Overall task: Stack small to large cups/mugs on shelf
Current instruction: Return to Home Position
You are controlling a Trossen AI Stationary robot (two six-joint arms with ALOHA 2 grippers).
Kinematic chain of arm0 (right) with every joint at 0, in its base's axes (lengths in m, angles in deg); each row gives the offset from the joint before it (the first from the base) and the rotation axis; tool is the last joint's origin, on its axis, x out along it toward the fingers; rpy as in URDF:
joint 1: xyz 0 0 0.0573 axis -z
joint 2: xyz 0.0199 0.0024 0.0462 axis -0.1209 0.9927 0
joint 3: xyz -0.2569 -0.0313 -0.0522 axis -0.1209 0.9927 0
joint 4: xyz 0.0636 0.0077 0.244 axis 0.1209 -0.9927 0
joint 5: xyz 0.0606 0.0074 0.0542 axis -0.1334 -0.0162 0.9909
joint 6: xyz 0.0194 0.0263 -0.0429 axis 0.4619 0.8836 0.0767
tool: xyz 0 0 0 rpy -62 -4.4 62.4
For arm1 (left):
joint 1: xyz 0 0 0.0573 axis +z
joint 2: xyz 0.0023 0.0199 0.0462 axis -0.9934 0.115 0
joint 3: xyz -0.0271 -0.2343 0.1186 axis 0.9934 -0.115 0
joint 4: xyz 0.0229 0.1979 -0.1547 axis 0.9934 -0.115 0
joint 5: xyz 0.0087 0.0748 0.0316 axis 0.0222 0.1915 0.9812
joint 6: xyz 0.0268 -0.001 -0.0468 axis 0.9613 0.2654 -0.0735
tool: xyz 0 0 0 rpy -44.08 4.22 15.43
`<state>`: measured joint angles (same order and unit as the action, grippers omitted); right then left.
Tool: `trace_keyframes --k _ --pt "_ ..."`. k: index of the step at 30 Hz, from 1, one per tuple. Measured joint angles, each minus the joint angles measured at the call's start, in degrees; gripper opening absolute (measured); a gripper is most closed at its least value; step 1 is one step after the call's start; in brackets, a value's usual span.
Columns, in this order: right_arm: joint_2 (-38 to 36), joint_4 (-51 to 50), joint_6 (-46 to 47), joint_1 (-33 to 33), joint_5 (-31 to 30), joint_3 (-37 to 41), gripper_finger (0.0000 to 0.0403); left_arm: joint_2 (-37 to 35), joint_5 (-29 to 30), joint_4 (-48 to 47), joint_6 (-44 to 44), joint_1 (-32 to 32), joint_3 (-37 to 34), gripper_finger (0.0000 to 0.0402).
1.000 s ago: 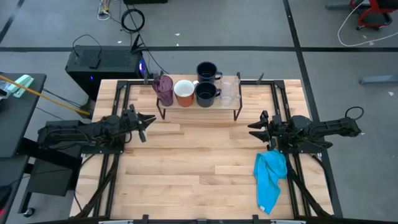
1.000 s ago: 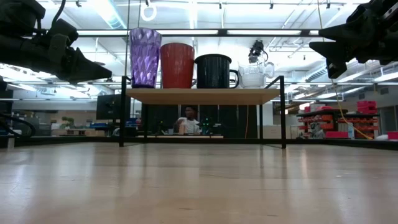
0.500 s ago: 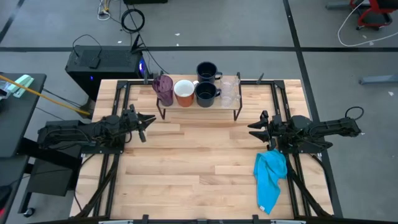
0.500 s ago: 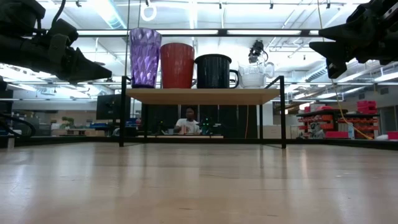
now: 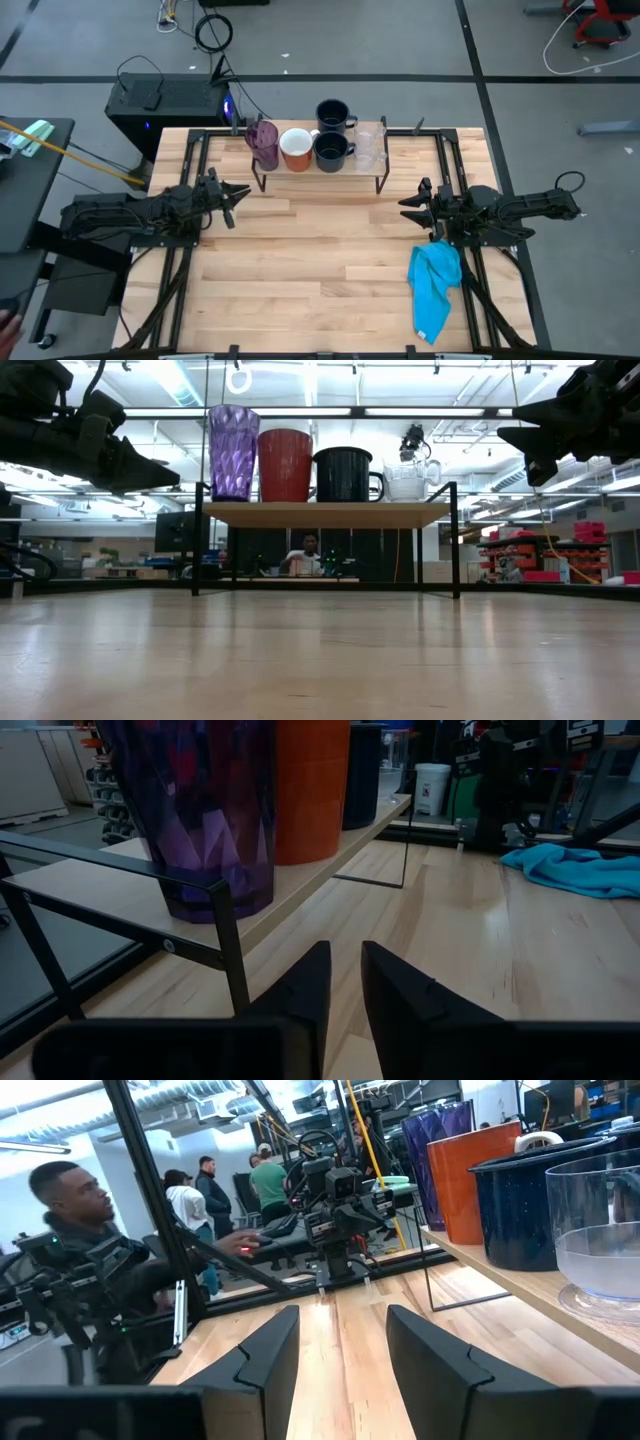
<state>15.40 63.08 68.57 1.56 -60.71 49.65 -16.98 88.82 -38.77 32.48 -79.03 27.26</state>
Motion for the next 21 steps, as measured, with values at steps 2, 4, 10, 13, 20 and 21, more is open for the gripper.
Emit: trace_keyframes --k 2,4,10,13,20,21 --pt "0.0 0.0 0.0 0.0 0.0 0.0 0.0159 0.0 0.0 0.0 0.0 0.0 0.0 0.007" --pt "0.0 0.0 0.0 0.0 0.0 0.0 0.0159 0.0 0.0 0.0 0.0 0.0 0.0 0.0069" --pt "0.0 0.0 0.0 0.0 0.0 0.0 0.0159 0.0 0.0 0.0 0.0 0.0 0.0 0.0063" --pt "0.0 0.0 0.0 0.0 0.0 0.0 0.0159 0.0 0.0 0.0 0.0 0.0 0.0 0.0062" --pt "0.0 0.0 0.0 0.0 0.0 0.0 0.0159 0.0 0.0 0.0 0.0 0.0 0.0 0.0068" --pt "0.0 0.0 0.0 0.0 0.0 0.0 0.0159 0.0 0.0 0.0 0.0 0.0 0.0 0.0068"
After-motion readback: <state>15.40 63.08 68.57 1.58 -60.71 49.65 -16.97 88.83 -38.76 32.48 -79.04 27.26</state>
